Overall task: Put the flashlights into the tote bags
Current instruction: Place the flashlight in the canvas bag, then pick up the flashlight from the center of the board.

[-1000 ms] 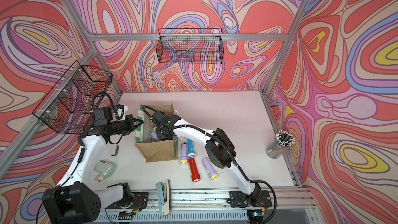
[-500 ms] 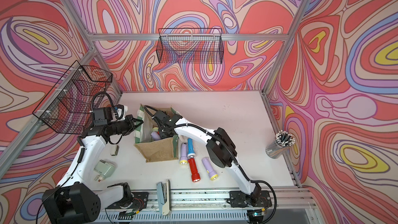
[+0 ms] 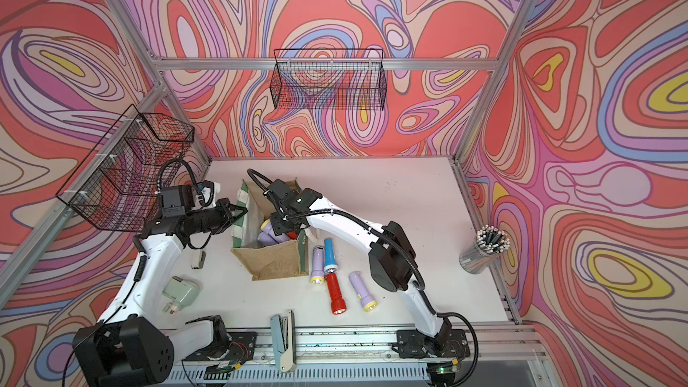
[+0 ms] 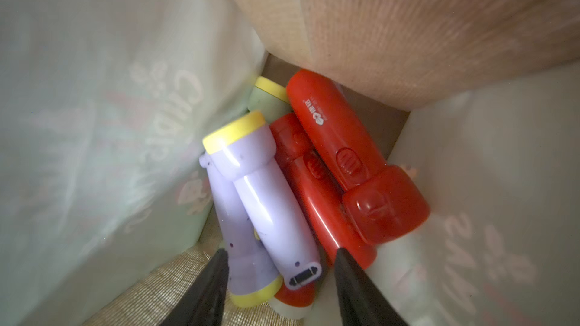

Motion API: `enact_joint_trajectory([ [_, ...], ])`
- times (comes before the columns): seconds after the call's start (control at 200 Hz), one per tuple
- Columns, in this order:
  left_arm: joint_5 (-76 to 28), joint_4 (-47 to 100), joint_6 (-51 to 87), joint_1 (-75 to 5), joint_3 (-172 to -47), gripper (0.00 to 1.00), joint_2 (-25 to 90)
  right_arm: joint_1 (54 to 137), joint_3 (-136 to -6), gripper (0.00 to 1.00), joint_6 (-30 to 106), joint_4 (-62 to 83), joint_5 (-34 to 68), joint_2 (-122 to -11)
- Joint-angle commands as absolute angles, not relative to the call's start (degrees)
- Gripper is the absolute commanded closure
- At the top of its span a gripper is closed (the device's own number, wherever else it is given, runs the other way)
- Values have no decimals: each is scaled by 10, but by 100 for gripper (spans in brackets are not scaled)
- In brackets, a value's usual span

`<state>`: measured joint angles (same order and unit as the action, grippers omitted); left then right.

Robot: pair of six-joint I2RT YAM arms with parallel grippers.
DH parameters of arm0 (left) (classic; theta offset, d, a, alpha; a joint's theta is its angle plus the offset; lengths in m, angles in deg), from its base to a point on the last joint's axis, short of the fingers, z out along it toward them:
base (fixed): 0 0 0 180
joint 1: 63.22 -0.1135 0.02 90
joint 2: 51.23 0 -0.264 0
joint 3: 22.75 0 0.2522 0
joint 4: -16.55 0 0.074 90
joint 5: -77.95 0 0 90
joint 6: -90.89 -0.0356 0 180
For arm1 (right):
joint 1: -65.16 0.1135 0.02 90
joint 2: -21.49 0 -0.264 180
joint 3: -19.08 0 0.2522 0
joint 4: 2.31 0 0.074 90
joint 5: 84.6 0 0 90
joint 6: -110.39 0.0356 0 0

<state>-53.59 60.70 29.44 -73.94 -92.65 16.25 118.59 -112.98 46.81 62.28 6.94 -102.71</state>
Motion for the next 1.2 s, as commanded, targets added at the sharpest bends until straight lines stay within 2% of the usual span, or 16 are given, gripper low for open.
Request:
enact_joint_trajectory([
  [0.0,-538,609,289,-740,-929,100,151,1183,-1132,43,456,626,76,-998],
  [0.255,-536,609,290,-740,-928,100,149,1183,-1128,43,425,622,67,-956],
  [0.666,-539,604,291,-740,-927,100,147,1183,-1079,42,382,596,-37,-847],
  [0.996,-537,607,286,-740,-930,100,147,1183,-975,38,384,571,-105,-737],
  [1.192,-541,606,287,-740,-933,100,151,1181,-938,35,410,605,-166,-698],
])
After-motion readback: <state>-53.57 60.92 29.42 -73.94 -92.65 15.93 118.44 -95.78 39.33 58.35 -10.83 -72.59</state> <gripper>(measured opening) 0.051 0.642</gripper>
